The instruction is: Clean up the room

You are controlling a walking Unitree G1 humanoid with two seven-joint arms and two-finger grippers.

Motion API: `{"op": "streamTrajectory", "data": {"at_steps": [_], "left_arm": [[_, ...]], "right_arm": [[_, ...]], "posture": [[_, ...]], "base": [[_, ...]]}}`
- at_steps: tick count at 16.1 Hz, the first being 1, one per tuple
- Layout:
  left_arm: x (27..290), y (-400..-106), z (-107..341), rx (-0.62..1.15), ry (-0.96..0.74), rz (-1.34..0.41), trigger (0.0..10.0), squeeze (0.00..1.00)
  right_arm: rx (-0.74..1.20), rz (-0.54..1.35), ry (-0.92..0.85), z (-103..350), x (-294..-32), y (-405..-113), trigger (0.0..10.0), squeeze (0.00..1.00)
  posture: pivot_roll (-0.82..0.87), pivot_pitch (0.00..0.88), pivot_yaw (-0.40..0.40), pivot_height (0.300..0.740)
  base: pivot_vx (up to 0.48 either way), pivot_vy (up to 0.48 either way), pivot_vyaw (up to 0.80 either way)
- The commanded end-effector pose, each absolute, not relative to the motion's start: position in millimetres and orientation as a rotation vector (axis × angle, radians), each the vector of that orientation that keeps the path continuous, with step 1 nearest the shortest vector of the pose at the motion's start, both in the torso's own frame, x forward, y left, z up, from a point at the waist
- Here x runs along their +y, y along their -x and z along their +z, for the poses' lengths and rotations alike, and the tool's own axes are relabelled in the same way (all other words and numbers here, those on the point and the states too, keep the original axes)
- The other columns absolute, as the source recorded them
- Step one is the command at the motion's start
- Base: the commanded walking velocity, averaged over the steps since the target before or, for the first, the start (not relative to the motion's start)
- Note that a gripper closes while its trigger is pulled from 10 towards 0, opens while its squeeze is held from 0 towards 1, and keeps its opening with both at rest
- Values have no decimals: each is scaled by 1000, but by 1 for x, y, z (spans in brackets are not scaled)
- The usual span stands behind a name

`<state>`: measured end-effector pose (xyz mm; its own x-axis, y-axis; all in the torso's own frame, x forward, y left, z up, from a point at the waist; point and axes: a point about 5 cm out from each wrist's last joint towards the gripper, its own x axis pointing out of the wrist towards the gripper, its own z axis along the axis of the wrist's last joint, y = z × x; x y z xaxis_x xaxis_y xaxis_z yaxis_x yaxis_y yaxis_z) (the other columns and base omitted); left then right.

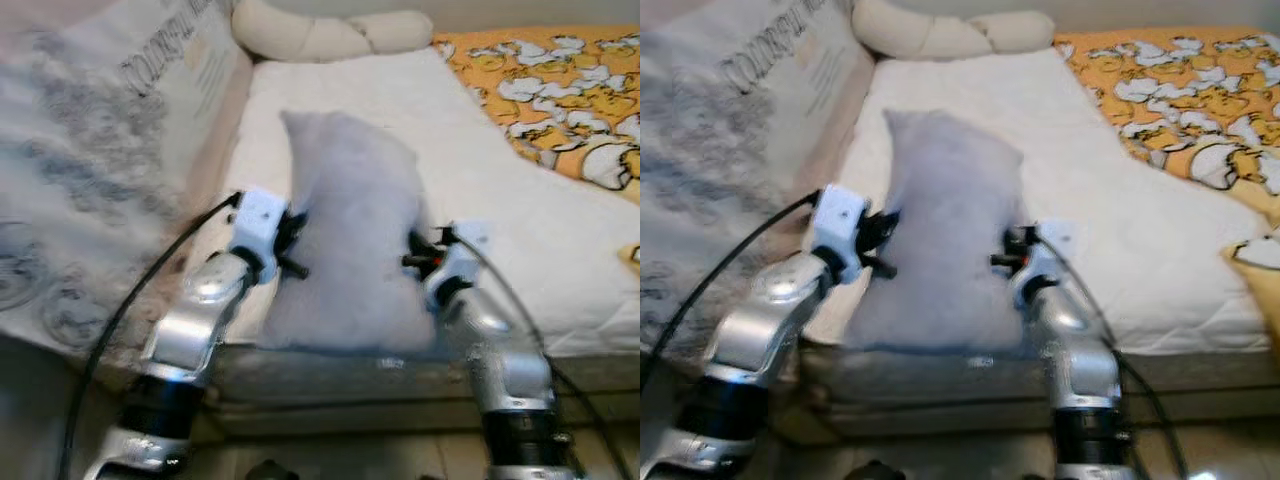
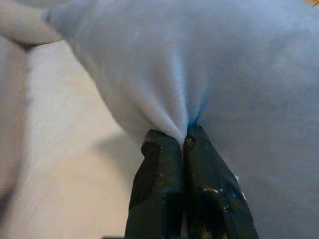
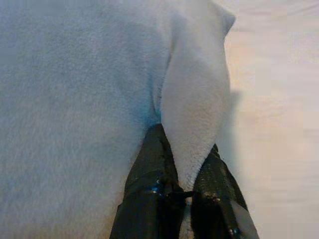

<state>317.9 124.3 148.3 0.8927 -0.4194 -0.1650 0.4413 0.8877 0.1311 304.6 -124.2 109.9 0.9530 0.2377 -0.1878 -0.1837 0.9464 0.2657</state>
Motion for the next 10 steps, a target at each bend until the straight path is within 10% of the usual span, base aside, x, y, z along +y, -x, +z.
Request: {"op": "streamTrajectory", "data": {"at_steps": [1, 10], "left_arm": [[119, -319, 156, 90, -164, -461, 10000, 0], [119, -321, 154, 94, -140, -430, 10000, 0]], "right_arm": [[187, 223, -237, 119, -124, -308, 10000, 0], [209, 217, -255, 115, -122, -305, 10000, 0]], "posture": [[12, 0, 82, 740], [1, 0, 93, 740]], "base": [[0, 368, 0], [0, 0, 0]]}}
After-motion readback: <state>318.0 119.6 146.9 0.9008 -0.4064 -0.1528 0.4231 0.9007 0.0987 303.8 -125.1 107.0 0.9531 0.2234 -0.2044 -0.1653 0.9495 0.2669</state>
